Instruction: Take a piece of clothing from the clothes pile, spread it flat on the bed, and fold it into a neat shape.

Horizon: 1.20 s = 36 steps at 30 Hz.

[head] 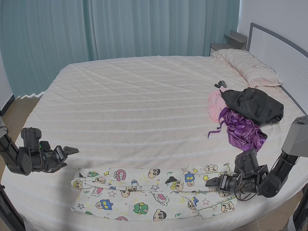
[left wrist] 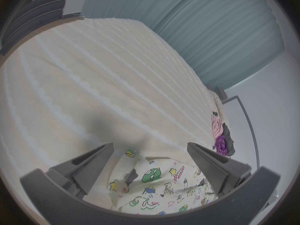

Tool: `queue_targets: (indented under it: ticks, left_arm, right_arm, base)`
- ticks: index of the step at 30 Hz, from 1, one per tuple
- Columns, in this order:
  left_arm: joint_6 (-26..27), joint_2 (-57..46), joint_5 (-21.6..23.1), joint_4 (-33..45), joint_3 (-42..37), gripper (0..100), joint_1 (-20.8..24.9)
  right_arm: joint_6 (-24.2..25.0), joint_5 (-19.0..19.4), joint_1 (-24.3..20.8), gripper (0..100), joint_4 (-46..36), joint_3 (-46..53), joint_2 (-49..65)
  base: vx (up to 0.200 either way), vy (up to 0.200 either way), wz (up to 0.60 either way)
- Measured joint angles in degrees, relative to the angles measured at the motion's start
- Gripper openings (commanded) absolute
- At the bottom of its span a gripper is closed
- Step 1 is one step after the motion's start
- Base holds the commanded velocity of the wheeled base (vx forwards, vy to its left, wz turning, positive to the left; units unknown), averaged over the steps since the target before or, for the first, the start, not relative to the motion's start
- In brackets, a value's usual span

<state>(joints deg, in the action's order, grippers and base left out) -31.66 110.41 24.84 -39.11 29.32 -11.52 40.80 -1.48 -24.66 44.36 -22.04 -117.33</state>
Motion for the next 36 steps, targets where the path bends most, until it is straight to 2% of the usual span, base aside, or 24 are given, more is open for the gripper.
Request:
queue_targets:
  ticks: [5, 10, 13, 14, 24, 36]
  left_arm:
    - [1.91, 3.89, 0.04, 2.30, 3.50, 100, 3.25]
    - [6.92, 6.33, 0.02, 5.69, 4.56, 100, 4.39]
    - [7.66, 7.18, 0.00, 6.40, 4.83, 100, 4.56]
    - [7.72, 7.40, 0.02, 6.42, 4.88, 0, 4.61]
    - [7.58, 9.16, -0.09, 6.53, 5.55, 0, 5.74]
    - [6.97, 7.59, -0.18, 6.53, 6.46, 0, 5.00]
  right_arm:
    - [-0.02, -0.02, -0.06, 100, 0.02, 0.44, -0.04]
    - [0.02, 0.02, -0.13, 100, 0.02, 0.55, -0.06]
    - [0.04, 0.04, -0.20, 100, 0.02, 0.57, -0.04]
    - [0.04, 0.04, -0.22, 100, 0.00, 0.57, -0.04]
    - [0.06, 0.06, -0.26, 100, 0.00, 0.55, -0.02]
    - [0.13, 0.06, -0.26, 100, 0.00, 0.51, 0.13]
  base:
    - [0.000, 0.000, 0.00]
    - [0.000, 0.000, 0.00]
    - [0.000, 0.000, 0.00]
    - [0.000, 0.000, 0.00]
    - [0.000, 0.000, 0.00]
    - [0.000, 0.000, 0.00]
